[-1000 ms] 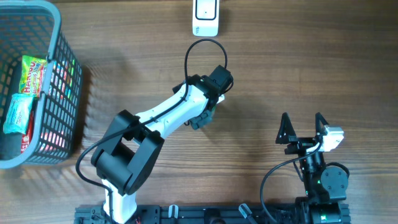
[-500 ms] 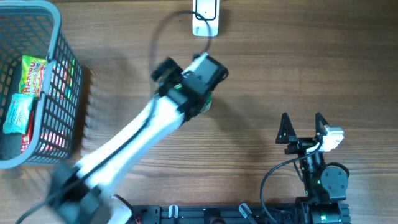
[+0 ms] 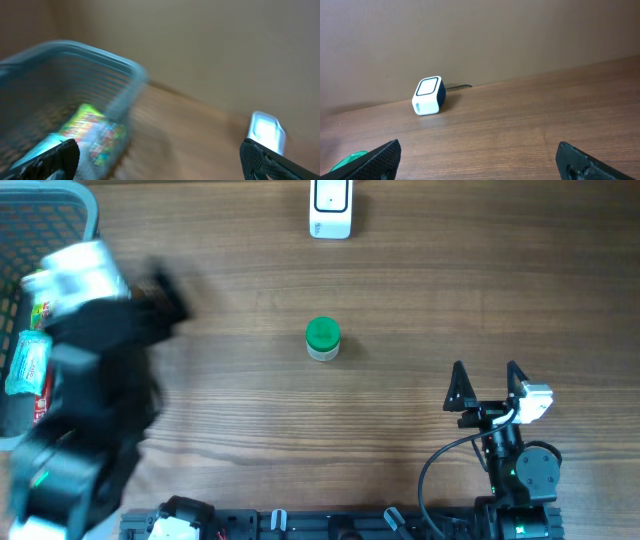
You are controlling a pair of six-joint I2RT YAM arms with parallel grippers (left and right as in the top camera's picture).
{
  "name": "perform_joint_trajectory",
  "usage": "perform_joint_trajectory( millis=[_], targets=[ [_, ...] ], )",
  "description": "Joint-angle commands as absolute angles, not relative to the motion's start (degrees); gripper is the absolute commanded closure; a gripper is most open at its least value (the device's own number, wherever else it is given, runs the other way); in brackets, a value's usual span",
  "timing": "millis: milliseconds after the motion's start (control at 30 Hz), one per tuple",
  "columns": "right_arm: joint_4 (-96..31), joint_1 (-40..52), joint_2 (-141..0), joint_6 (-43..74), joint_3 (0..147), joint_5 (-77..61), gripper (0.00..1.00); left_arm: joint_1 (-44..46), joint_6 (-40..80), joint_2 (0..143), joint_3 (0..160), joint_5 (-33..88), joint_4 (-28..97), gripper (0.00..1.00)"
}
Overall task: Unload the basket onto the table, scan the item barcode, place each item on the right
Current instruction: 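Set the jar down on the table center and release, then reach the left gripper into the basket and grasp the red Kleenex pack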
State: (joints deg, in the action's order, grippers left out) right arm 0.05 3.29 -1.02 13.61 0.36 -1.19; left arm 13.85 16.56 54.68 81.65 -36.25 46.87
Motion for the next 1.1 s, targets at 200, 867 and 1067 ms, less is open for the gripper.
perform_joint_trajectory(
  millis=[200, 867, 1067],
  targets=[
    [0.3, 3.6, -0.8, 13.6, 0.3, -0.4, 0.0, -33.3, 26.2, 62.7, 83.0, -8.5, 53.4, 0.0],
    [0.3, 3.6, -0.8, 13.7, 0.3, -0.4, 0.0, -43.1, 35.5, 106.0, 81.0, 2.5, 60.1, 0.0],
    [0.3, 3.6, -0.8, 13.7, 0.3, -0.4, 0.01, -42.1, 35.4, 109.9, 74.6, 2.5, 54.4, 0.0]
  ],
)
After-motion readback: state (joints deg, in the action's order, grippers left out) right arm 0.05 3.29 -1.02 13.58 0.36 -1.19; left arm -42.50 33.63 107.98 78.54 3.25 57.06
